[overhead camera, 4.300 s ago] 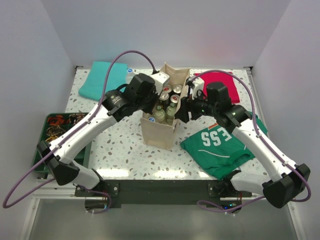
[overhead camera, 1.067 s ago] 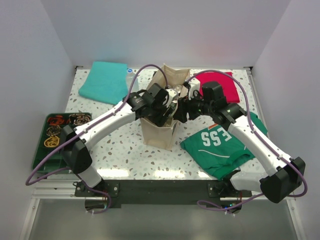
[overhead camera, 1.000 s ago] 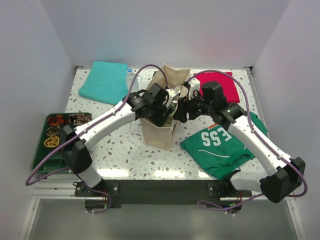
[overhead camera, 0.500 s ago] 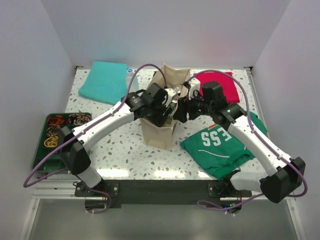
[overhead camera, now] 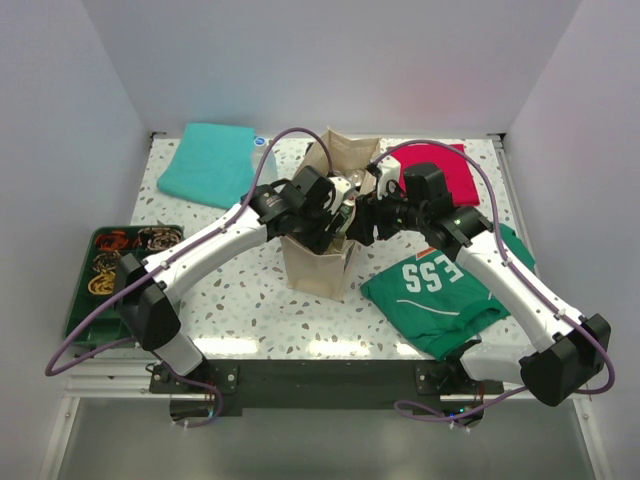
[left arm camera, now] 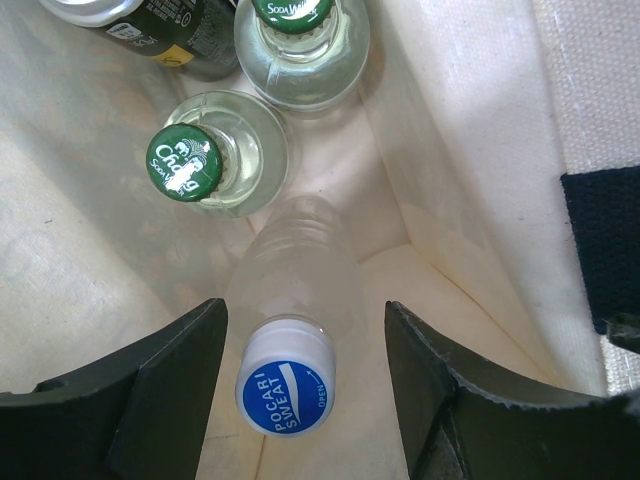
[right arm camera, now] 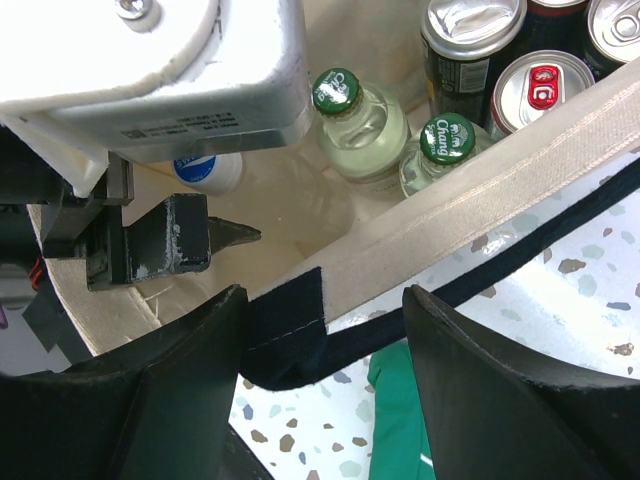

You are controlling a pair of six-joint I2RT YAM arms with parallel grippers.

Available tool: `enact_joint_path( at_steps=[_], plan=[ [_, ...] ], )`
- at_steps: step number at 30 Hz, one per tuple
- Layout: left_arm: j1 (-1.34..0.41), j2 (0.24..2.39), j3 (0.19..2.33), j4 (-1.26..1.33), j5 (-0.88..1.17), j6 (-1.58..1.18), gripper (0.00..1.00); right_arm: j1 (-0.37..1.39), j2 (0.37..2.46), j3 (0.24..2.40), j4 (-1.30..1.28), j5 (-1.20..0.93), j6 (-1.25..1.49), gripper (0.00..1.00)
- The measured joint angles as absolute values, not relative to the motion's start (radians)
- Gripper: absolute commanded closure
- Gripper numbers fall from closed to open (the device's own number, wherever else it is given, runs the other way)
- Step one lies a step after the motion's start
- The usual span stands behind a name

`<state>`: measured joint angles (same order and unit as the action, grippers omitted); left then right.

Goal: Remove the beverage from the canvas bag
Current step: Take out the drink from the canvas bag.

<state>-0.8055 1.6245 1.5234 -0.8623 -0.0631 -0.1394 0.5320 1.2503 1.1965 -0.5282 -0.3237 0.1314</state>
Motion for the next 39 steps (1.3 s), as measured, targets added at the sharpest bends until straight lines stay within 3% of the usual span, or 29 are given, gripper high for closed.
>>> enact_joint_path(
  at_steps=[39],
  plan=[
    [-0.806,1.614,1.492,-0.838,-0.075,-0.148,0.31,0.532,1.250,1.196,-0.527,-0.324,0.130,0.32]
  ],
)
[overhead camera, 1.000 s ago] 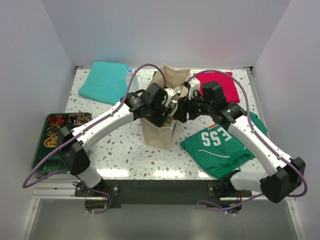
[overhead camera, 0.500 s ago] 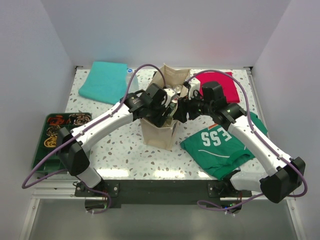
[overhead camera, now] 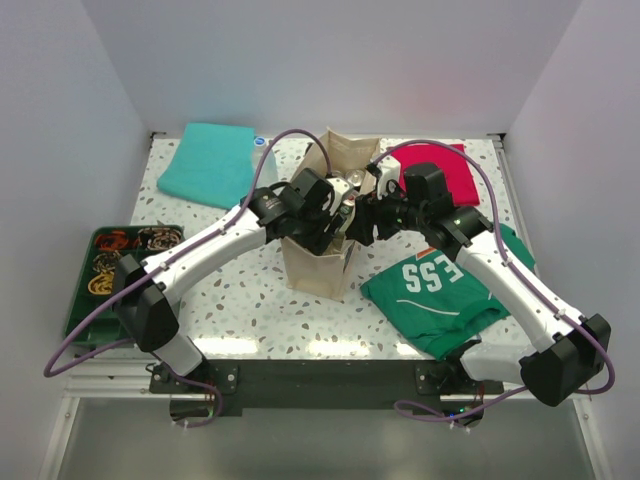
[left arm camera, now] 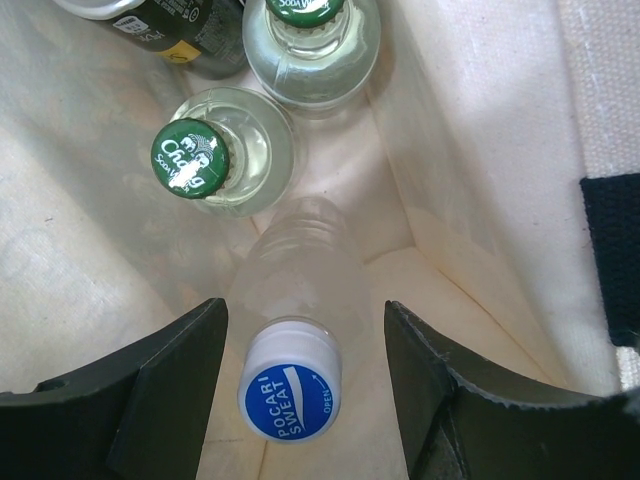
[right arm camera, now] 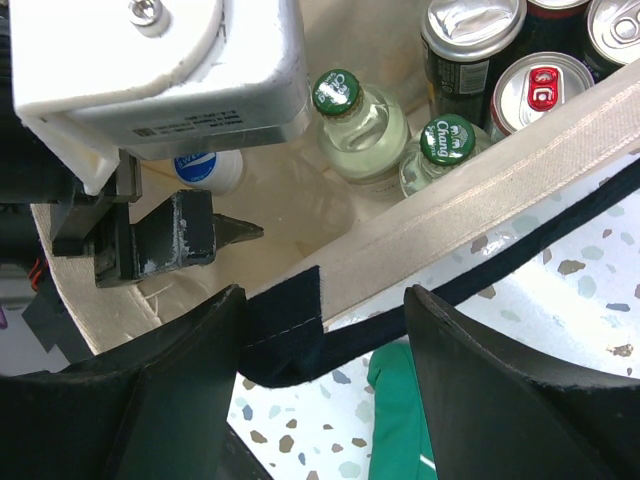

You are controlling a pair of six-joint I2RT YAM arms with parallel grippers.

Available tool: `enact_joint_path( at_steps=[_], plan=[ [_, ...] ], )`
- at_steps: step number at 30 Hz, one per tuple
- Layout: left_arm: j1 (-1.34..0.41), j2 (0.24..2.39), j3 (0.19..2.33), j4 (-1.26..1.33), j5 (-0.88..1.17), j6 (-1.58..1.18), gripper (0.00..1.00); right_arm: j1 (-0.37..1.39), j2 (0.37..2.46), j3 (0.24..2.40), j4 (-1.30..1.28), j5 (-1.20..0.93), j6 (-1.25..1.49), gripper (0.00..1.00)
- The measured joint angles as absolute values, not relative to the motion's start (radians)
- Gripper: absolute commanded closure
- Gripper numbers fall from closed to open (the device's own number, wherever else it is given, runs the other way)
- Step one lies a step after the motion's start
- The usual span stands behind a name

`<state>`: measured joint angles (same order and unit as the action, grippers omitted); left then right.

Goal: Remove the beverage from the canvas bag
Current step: Take out the drink from the canvas bag.

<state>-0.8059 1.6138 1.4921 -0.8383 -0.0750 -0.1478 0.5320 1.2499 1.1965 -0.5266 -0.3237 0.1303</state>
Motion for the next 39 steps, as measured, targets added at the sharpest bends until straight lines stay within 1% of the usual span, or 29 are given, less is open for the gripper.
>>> enact_joint_path(
  at_steps=[9,12,15,16,18,19,21,22,24,26,27,39],
  plan=[
    [-0.806,1.613,1.478,-0.825,-0.081,-0.150,0.30,0.532,1.248,1.196,-0.527,-0.323,0.130,0.31],
    [-0.806,1.613,1.478,-0.826,-0.081,-0.151,0.31,0.532,1.247,1.196,-0.527,-0.323,0.130,0.30],
    [-0.805,1.613,1.478,-0.826,-0.083,-0.152,0.42,0.532,1.247,1.196,-0.527,-0.323,0.129,0.30],
    [-0.805,1.613,1.478,-0.827,-0.086,-0.154,0.53,0.532,1.247,1.196,-0.527,-0.323,0.129,0.30],
    [-0.805,1.613,1.478,-0.826,-0.085,-0.163,0.62,0.532,1.247,1.196,-0.527,-0.323,0.128,0.30],
    [-0.806,1.613,1.478,-0.828,-0.084,-0.165,0.70,0.532,1.247,1.196,-0.527,-0.323,0.127,0.30],
    [-0.806,1.613,1.478,-0.834,-0.088,-0.161,0.78,0.532,1.247,1.196,-0.527,-0.322,0.126,0.30],
    [-0.805,1.613,1.477,-0.836,-0.090,-0.163,0.84,0.532,1.247,1.196,-0.527,-0.322,0.126,0.30],
    [-0.806,1.613,1.477,-0.836,-0.091,-0.162,0.89,0.532,1.247,1.196,-0.527,-0.322,0.126,0.30],
    [-0.806,1.613,1.477,-0.834,-0.093,-0.163,0.98,0.532,1.247,1.196,-0.527,-0.323,0.126,0.30],
    [-0.806,1.613,1.477,-0.834,-0.093,-0.163,1.00,0.532,1.247,1.196,-0.527,-0.322,0.126,0.30],
    [-0.806,1.613,1.480,-0.841,-0.093,-0.163,1.00,0.532,1.247,1.196,-0.527,-0.323,0.126,0.30]
  ],
)
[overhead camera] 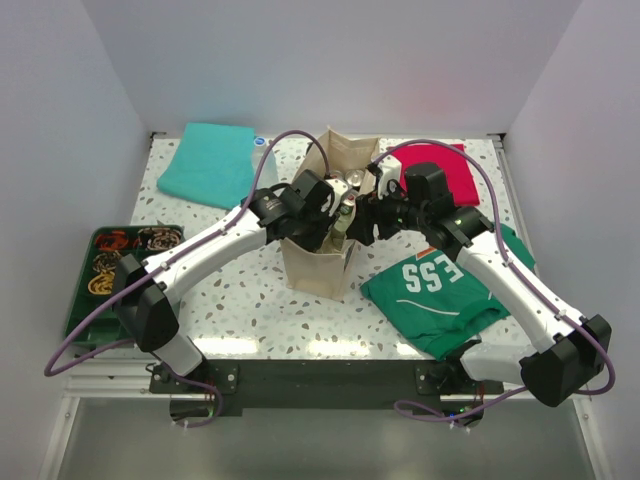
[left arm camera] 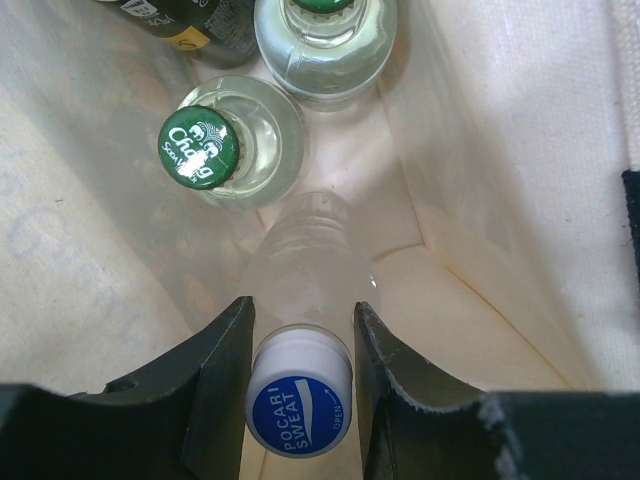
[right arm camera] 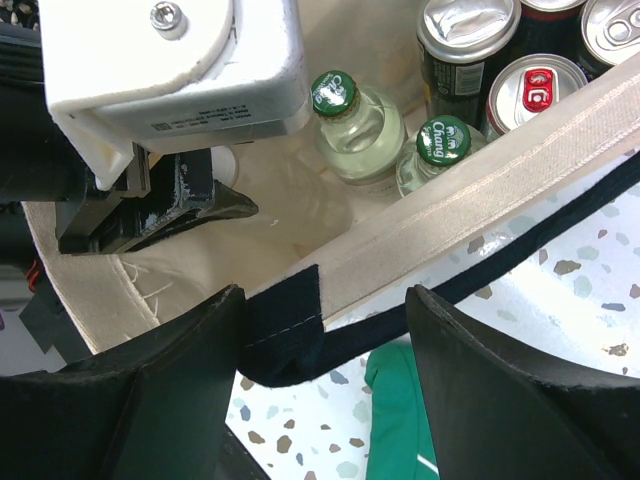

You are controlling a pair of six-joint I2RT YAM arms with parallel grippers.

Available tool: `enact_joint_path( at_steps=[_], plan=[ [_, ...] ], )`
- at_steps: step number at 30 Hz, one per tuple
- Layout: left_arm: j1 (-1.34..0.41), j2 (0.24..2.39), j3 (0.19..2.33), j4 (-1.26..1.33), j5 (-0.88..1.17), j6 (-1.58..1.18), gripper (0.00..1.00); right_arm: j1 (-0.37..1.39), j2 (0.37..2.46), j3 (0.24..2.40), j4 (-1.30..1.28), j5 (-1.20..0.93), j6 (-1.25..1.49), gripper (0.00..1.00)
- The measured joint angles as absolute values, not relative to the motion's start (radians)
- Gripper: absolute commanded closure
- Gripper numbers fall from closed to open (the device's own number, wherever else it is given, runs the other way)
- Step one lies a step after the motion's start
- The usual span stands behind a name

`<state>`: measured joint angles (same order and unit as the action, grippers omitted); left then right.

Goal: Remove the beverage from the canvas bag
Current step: Take out the drink from the canvas bag.

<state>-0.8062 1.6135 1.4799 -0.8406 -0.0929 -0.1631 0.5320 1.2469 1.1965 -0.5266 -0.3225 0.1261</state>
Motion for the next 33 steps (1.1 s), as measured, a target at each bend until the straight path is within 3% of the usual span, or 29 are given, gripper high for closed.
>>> enact_joint_path(
  at_steps=[33],
  plan=[
    [-0.806,1.613,1.488,-0.859,-0.093,-0.163,1.00,0.532,1.247,1.196,-0.527,-0.323,0.126,0.30]
  ],
)
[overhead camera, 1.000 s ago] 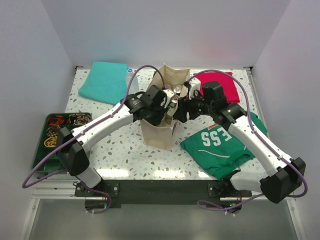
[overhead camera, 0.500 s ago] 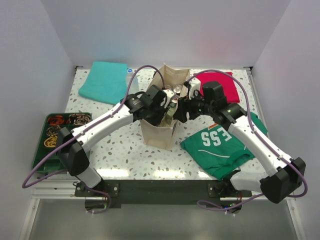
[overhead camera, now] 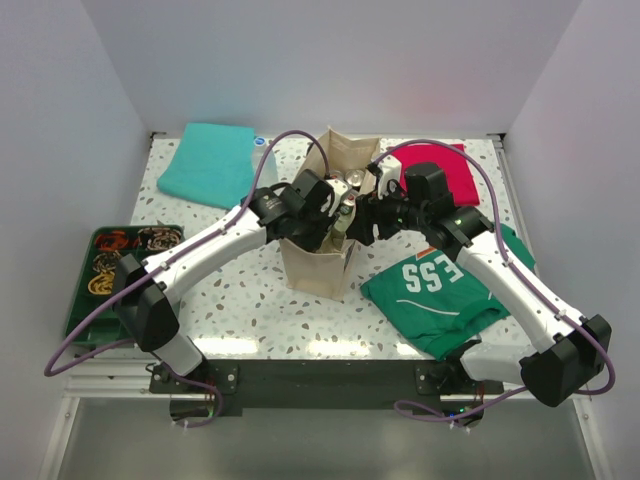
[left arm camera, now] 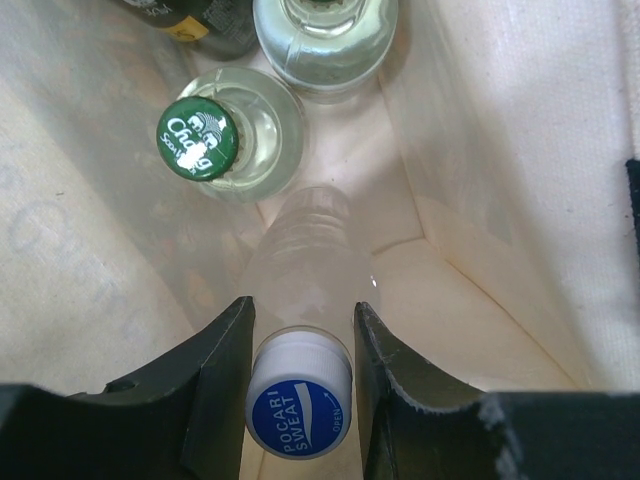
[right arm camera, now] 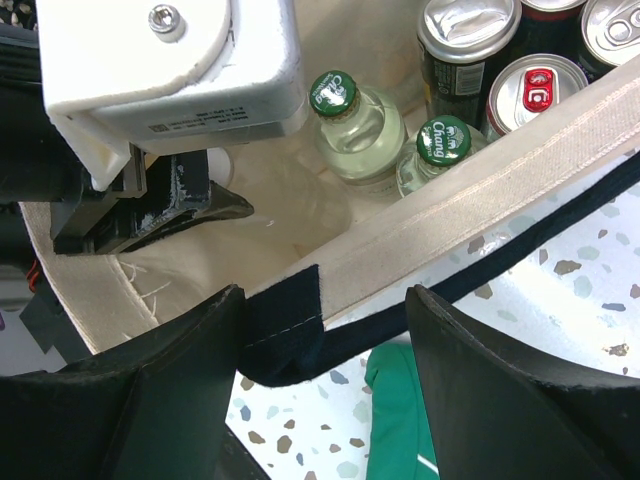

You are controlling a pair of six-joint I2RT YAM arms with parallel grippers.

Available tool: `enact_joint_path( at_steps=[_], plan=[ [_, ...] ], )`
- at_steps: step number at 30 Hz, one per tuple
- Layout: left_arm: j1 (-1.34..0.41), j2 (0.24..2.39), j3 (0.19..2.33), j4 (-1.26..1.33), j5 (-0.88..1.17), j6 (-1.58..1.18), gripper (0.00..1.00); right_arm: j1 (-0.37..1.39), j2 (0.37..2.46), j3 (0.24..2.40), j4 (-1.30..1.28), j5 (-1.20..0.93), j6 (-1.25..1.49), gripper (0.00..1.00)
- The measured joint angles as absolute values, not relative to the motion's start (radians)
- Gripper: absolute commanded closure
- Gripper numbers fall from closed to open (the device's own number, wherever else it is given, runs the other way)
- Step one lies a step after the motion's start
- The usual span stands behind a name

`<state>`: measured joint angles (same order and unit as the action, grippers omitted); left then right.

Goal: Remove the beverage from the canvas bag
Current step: Take out the drink from the canvas bag.

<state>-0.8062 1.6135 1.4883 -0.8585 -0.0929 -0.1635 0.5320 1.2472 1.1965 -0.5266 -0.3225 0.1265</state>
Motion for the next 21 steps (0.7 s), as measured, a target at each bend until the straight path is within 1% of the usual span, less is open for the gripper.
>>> enact_joint_path(
  at_steps=[21],
  plan=[
    [-0.809,1.677,1.584,-0.939,-0.125,-0.146,1.00,0.532,1.247,1.196,-0.519,-0.323,0.126,0.30]
  ],
)
